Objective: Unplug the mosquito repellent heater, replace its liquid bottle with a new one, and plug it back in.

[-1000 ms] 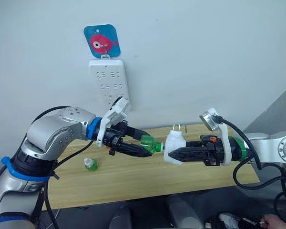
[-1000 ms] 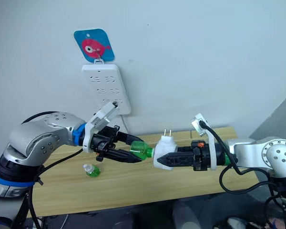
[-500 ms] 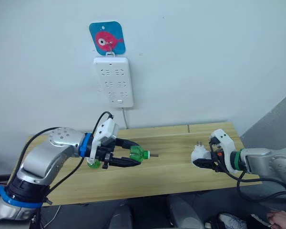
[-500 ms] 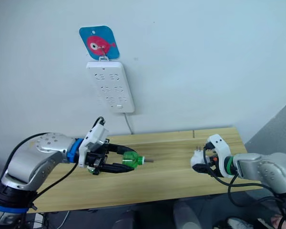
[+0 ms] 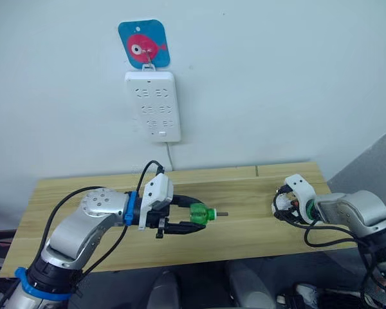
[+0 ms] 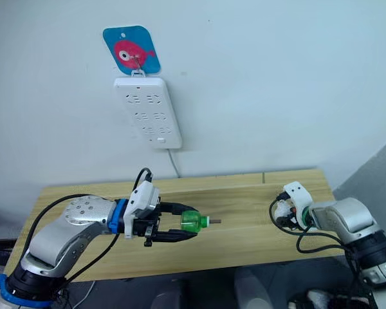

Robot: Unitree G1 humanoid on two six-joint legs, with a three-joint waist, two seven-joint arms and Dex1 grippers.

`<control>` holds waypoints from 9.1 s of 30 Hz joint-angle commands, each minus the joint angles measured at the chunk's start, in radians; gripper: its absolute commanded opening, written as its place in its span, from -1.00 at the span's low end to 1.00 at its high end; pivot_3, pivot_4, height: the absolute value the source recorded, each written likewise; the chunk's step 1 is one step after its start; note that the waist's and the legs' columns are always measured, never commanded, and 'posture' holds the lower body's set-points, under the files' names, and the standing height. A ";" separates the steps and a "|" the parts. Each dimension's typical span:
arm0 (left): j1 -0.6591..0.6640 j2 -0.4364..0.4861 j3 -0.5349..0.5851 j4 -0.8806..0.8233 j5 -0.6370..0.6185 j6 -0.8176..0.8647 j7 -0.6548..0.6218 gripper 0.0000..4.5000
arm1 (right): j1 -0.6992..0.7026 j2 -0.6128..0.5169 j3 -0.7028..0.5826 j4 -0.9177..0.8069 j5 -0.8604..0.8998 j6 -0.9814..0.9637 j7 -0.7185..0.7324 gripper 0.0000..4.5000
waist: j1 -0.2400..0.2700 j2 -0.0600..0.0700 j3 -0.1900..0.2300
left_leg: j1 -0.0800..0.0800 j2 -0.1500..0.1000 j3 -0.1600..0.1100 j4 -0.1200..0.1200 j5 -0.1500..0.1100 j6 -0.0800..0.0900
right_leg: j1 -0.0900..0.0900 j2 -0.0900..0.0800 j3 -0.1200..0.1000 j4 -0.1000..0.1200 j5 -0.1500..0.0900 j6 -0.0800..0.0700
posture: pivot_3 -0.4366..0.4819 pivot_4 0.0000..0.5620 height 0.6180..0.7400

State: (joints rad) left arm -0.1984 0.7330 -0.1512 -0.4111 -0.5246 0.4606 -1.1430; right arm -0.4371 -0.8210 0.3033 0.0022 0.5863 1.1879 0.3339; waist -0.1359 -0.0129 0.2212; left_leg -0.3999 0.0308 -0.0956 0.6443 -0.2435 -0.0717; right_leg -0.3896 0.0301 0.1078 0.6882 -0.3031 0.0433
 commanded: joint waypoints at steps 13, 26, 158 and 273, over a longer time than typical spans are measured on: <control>-0.013 -0.047 0.006 -0.033 0.009 -0.017 0.056 0.01 | -0.055 0.078 -0.094 0.066 -0.155 0.046 0.084 1.00 | 0.001 0.000 0.017 | 0.000 0.000 0.000 0.000 0.000 0.000 | 0.000 0.000 0.000 0.001 0.000 0.000 | -0.37 -0.20 1.00; 0.031 -0.327 0.053 0.066 0.141 -0.328 0.302 0.01 | 0.233 0.257 -0.688 -0.703 0.274 0.129 0.161 1.00 | -0.009 0.001 0.015 | -0.001 -0.001 -0.003 -0.001 0.000 0.000 | 0.000 -0.002 -0.003 0.000 0.000 0.001 | -0.60 -0.37 1.00; 0.987 -0.281 0.854 0.077 0.069 -0.364 0.355 1.00 | 0.283 0.006 -0.162 -0.678 -0.168 -0.716 0.644 0.75 | 0.053 -0.025 0.025 | 0.001 -0.001 0.016 -0.003 -0.001 -0.001 | -0.003 -0.013 0.014 -0.009 -0.002 -0.002 | -0.11 -0.18 1.00; -0.275 0.033 -0.032 0.287 0.195 -0.146 -0.185 -0.01 | -0.202 0.444 0.139 -0.400 -0.093 -0.374 0.374 0.77 | -0.002 -0.015 0.054 | -0.032 -0.004 -0.006 0.002 0.013 -0.012 | -0.032 -0.015 -0.012 0.009 0.014 0.001 | -0.37 -0.45 1.00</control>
State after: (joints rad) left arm -0.4611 0.7683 -0.1906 -0.1071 -0.3277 0.3321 -1.3227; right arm -0.6408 -0.3839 0.4389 -0.3839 0.5027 0.8449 0.6954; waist -0.1383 -0.0274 0.2752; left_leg -0.4319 0.0264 -0.1019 0.6467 -0.2305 -0.0830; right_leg -0.4218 0.0154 0.0958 0.6979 -0.2892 0.0438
